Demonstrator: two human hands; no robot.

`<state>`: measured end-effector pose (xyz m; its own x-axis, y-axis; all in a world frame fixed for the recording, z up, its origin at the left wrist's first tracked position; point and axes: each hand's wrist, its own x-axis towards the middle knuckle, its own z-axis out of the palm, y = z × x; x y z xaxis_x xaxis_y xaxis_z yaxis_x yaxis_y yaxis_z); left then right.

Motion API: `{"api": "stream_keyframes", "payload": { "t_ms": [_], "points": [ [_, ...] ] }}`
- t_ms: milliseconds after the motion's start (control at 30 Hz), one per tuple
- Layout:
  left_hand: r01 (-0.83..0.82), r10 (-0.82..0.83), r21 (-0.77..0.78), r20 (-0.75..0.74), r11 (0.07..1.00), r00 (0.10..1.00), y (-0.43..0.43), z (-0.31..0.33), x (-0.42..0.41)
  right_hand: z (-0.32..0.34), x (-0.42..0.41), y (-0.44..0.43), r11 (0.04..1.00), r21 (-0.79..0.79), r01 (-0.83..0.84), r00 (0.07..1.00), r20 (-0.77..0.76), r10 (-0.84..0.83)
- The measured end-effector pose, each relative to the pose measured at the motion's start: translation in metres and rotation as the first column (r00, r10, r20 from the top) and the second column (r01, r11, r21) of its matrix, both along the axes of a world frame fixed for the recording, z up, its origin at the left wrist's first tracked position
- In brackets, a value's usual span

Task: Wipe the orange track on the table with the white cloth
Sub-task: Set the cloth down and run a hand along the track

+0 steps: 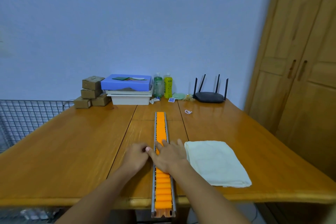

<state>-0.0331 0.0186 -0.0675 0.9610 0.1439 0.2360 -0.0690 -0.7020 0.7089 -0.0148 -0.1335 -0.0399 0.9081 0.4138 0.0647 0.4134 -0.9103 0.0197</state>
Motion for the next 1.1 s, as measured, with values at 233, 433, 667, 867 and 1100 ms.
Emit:
{"api": "stream_keyframes", "payload": {
  "t_ms": [233, 433, 667, 867, 1100],
  "points": [
    [0.009, -0.009, 0.001, -0.008, 1.0, 1.0, -0.006, 0.001, -0.03, 0.004, -0.031, -0.008, 1.0, -0.004, -0.013, 1.0, -0.013, 0.013],
    [0.021, -0.021, -0.005, -0.008, 1.0, 1.0, -0.015, 0.001, -0.056, 0.001, -0.056, -0.015, 1.0, 0.016, -0.011, 1.0, -0.024, 0.012],
    [-0.002, 0.001, 0.026, 0.009, 1.0, 1.0, -0.019, -0.001, -0.085, 0.003, -0.089, -0.024, 0.999, 0.044, -0.009, 1.0, -0.023, 0.01],
    [0.049, -0.064, 0.19, 0.069, 0.98, 0.996, -0.023, -0.006, -0.111, 0.003, -0.112, -0.027, 0.999, 0.032, 0.001, 1.0, -0.029, 0.0],
    [0.046, -0.069, 0.199, 0.109, 0.979, 0.992, -0.03, -0.009, -0.136, 0.0, -0.143, -0.035, 0.999, 0.041, 0.002, 1.0, -0.011, -0.001]
  ]
}}
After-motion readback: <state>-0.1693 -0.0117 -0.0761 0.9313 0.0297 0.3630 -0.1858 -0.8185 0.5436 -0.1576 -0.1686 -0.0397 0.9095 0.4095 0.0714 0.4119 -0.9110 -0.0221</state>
